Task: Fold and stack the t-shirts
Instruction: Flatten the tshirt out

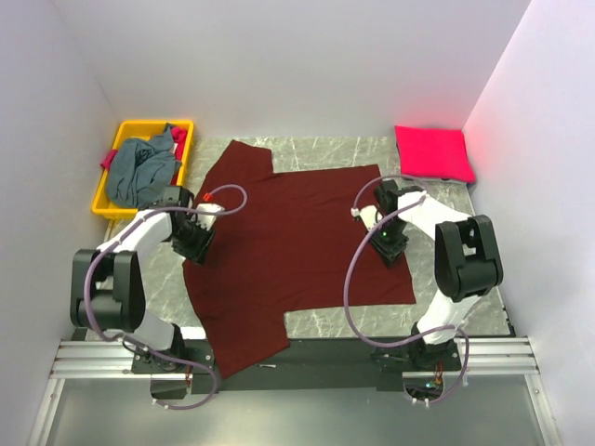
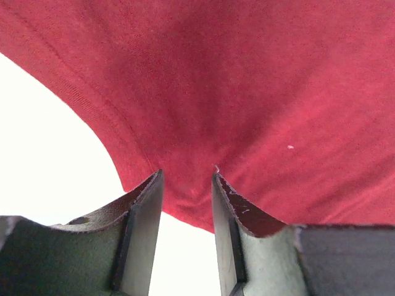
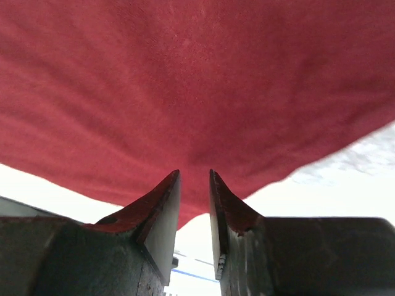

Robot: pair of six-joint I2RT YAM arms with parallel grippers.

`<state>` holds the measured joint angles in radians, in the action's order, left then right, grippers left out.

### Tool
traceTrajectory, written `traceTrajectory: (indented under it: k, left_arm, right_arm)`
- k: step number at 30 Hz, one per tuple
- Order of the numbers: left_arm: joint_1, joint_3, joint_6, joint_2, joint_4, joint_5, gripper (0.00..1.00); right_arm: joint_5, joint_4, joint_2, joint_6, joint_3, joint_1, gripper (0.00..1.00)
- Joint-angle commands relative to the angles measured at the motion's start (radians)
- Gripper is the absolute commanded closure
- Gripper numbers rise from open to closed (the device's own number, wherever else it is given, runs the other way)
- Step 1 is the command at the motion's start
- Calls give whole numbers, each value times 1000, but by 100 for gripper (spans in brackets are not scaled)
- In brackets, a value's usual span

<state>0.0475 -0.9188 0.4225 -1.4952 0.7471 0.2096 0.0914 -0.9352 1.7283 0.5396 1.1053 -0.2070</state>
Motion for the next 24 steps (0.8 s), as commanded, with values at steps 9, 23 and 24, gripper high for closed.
traceTrajectory:
  k: [9,23,24]
  left_arm:
    - [3,77,24,-65,-51,-35,58]
    - [2,-191,47,-5,117,138,46]
    - [2,-283,24,-20,95,157,43]
  right_arm:
    - [-68,72,-33,11,-182,-26,68]
    - [192,-60,-158,-50,111,0,51]
    - [194,-50,-151,-62,146,6,50]
